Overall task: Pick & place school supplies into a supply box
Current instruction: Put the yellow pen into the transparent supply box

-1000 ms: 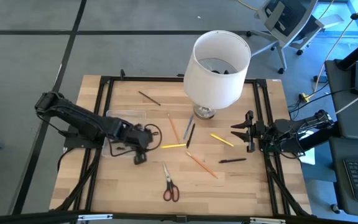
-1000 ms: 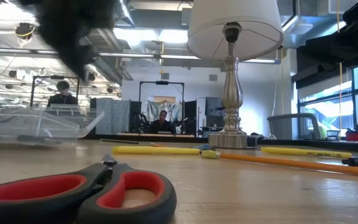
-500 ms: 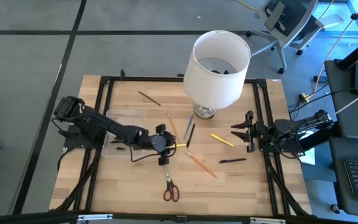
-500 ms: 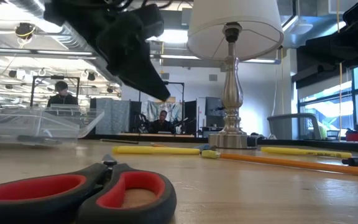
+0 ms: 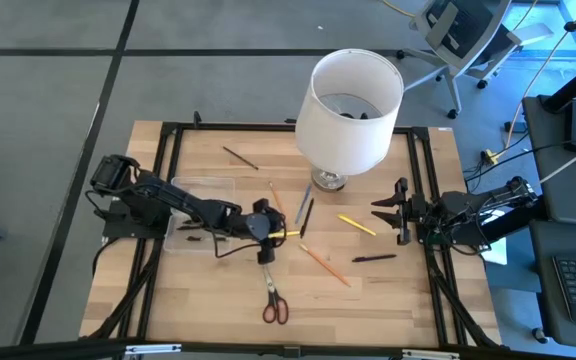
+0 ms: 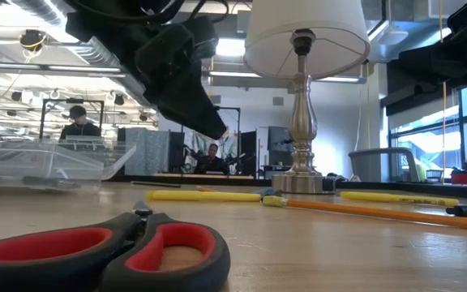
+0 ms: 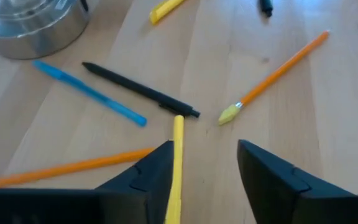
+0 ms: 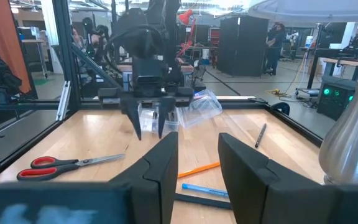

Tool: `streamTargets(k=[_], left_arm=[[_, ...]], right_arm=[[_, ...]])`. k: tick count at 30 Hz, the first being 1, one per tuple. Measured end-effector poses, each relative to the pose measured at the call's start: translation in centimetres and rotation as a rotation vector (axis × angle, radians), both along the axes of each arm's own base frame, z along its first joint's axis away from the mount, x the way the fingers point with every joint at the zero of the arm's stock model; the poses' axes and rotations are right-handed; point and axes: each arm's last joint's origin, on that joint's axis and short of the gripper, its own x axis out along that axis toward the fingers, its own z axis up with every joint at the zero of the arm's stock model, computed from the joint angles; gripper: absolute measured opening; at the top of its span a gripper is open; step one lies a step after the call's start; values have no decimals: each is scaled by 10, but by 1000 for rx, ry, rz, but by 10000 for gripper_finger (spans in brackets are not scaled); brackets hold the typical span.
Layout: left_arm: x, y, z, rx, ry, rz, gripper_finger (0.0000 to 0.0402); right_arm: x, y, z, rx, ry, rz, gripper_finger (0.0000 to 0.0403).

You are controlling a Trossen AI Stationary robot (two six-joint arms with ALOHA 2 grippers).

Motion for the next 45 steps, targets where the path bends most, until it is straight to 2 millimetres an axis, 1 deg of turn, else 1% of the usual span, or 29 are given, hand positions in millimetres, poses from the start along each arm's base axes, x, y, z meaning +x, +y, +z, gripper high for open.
streamTargets(k=[4, 9, 15, 22, 27, 33, 36, 42, 45], left_arm=[[1, 0, 1, -16, -13, 15, 200], [0, -1, 0, -6, -6, -5, 209], [-5, 4, -4, 54, 58, 66, 200], [-11, 15, -11, 42, 161, 105, 183], [-11, 22, -13, -7, 193, 88, 173], [-11, 23, -14, -49, 207, 59, 165], [-10, 21, -21, -54, 234, 48, 160], [-7, 18, -46, -97, 314, 61, 154], [-5, 18, -54, -98, 335, 63, 148]], right_arm=[[0, 0, 0, -1, -1, 0, 119], [0, 0, 0, -2, 0, 0, 119], [0, 0, 0, -3, 0, 0, 119], [0, 0, 0, -3, 0, 0, 119], [0, 0, 0, -4, 0, 0, 119], [0, 0, 0, -4, 0, 0, 119], [0, 0, 0, -5, 0, 0, 119], [0, 0, 0, -7, 0, 0, 119], [0, 0, 0, -7, 0, 0, 119]])
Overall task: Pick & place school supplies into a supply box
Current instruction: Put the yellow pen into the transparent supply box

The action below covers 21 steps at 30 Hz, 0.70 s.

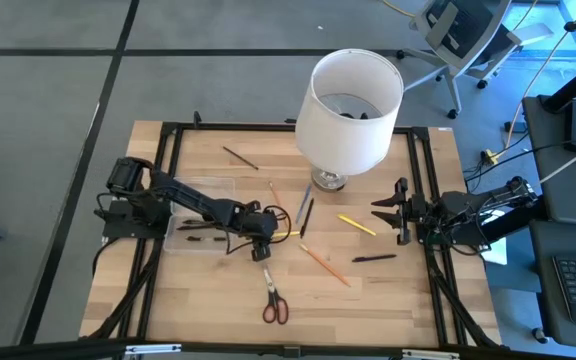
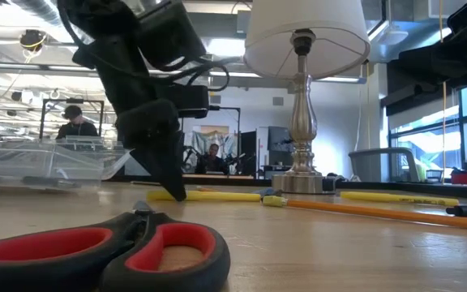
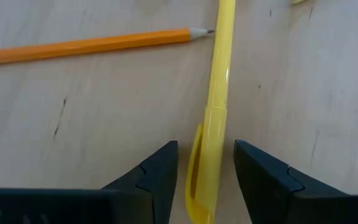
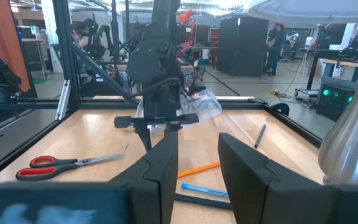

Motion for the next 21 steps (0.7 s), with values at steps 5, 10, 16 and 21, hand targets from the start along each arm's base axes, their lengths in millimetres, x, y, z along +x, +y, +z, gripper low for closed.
streamTargets(k=[5, 10, 16, 21], left_arm=[[-1, -3, -6, 7, 28, -9, 114], [-1, -7, -7, 10, 31, -21, 63], [-1, -11, -6, 0, 22, -29, 36], [-3, -13, 3, -33, -4, -27, 37]], right_arm=[[0, 0, 0, 0, 1, 0, 119], [0, 0, 0, 0, 0, 0, 119], [0, 0, 0, 0, 0, 0, 120], [0, 0, 0, 0, 0, 0, 120]])
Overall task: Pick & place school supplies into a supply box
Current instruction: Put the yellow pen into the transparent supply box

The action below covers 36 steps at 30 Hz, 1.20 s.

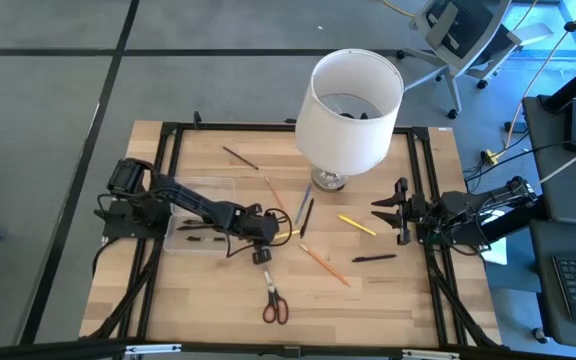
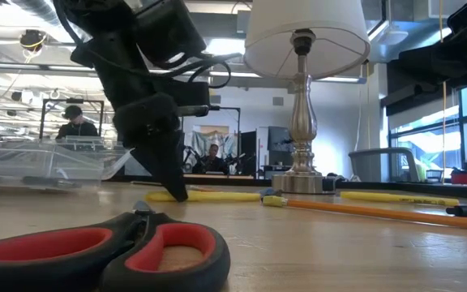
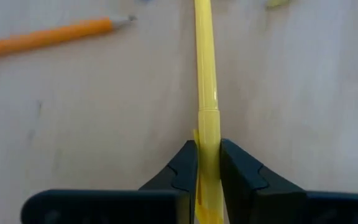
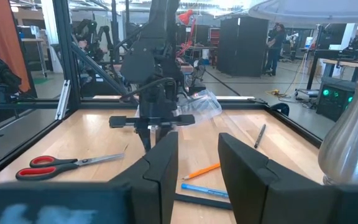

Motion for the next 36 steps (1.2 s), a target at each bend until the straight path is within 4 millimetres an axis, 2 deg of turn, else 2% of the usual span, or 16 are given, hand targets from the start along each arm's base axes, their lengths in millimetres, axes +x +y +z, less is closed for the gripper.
streamTargets(k=[3, 9, 12, 14, 21, 27, 30, 36], left_arm=[[-8, 0, 14, -31, 2, -17, 36], [-25, 4, 63, -62, -108, 40, 38], [-40, 6, 87, -74, -141, 46, 37], [-55, 9, 94, -78, -77, 77, 35], [-110, 12, 109, -153, 186, 218, 39], [-147, 8, 114, -247, 444, 367, 36], [-152, 5, 111, -243, 493, 418, 39], [-154, 5, 92, -204, 550, 415, 38]], right_arm=[[0, 0, 0, 0, 0, 0, 120], [0, 0, 0, 0, 0, 0, 120], [0, 0, 0, 0, 0, 0, 120], [0, 0, 0, 0, 0, 0, 120], [0, 0, 0, 1, 1, 0, 120], [0, 0, 0, 3, 0, 0, 120], [0, 0, 0, 0, 0, 0, 120], [0, 0, 0, -29, 2, -2, 119]])
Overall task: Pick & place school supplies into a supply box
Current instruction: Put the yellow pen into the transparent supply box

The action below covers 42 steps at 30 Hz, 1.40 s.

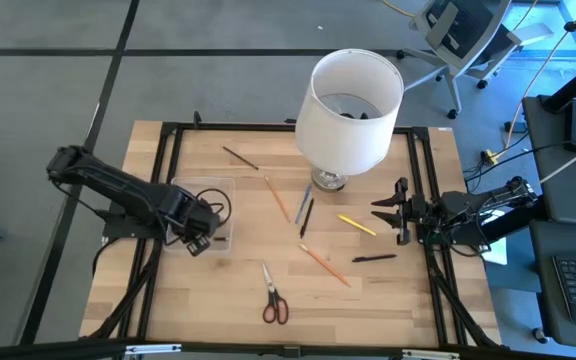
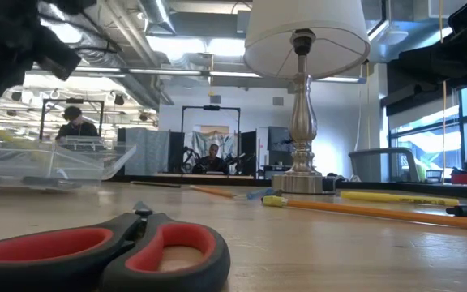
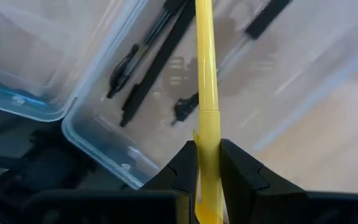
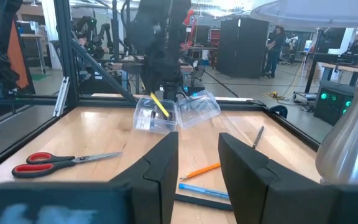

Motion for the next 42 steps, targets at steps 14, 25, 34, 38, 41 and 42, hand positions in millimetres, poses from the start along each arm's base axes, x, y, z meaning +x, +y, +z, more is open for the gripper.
streamTargets(k=[14, 25, 34, 38, 41, 42], left_arm=[[16, -3, -29, 34, 75, -473, 47], [33, -5, -47, 104, 78, -554, 63], [34, -6, -53, 89, 115, -514, 86], [33, -6, -49, 94, 101, -473, 93], [33, -6, -46, 90, 84, -455, 93], [33, -6, -44, 95, 75, -437, 92]], right_arm=[[0, 0, 0, 11, 0, 1, 119], [0, 0, 0, 36, -2, 3, 119], [0, 0, 0, 35, -2, 3, 119], [0, 0, 0, 33, -2, 2, 119], [0, 0, 0, 33, -2, 2, 119], [0, 0, 0, 33, -2, 3, 119]])
